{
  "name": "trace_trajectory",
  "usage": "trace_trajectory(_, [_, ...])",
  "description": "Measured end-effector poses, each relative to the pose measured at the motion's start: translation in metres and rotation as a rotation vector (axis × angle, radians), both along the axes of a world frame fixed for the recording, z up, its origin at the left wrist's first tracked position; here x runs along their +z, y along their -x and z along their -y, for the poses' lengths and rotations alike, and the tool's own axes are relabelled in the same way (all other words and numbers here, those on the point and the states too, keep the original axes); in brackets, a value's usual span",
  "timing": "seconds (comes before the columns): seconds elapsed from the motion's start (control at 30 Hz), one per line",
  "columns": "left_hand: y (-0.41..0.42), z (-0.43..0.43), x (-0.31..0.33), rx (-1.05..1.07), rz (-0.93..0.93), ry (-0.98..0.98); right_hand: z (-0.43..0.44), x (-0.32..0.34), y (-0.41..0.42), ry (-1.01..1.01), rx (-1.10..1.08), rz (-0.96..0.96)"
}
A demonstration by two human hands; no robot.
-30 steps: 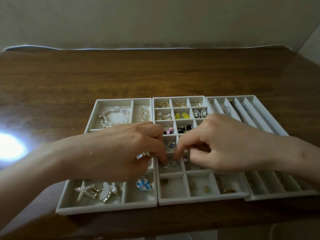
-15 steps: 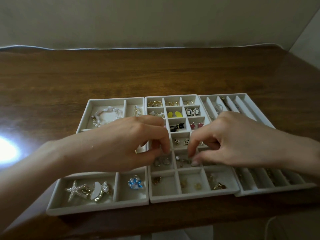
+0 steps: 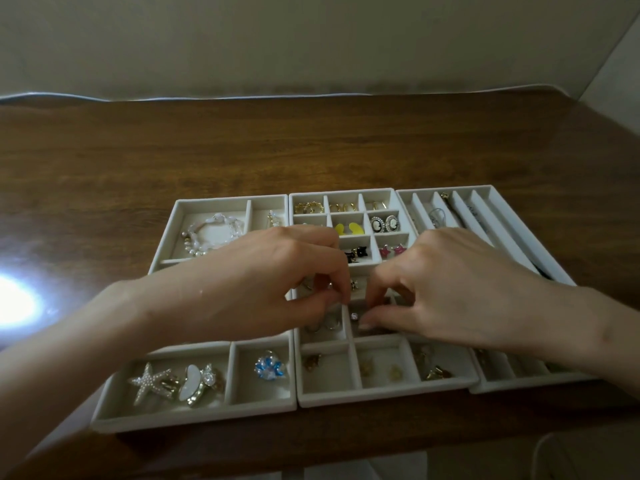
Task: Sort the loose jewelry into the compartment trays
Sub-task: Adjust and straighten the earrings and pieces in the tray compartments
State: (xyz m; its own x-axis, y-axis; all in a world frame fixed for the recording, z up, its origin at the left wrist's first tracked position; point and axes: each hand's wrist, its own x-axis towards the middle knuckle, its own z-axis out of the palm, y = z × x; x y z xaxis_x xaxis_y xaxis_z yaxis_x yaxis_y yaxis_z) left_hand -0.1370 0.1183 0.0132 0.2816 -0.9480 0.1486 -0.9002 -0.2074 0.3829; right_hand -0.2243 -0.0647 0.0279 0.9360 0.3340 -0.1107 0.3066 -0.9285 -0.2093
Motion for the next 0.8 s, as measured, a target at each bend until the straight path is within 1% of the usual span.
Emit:
trace_trajectory(0.33, [-0.001, -0.001, 0.001, 0.019, 0.02, 0.018, -0.003, -0.002, 0.004, -0.014, 0.063, 0.038])
trace_trajectory(0.47, [-0.002, -0.001, 0.001, 0.024, 0.021, 0.02, 0.001, -0.009, -0.001, 0.003, 0.165, 0.122])
trace_trajectory(0.63, [-0.001, -0.002, 0.002, 0.022, 0.026, 0.018, 0.003, -0.013, -0.003, -0.024, 0.267, 0.159])
trace_trajectory(0.8, [-0.002, -0.003, 0.002, 0.027, 0.011, 0.02, 0.012, -0.007, -0.006, -0.071, 0.221, 0.174])
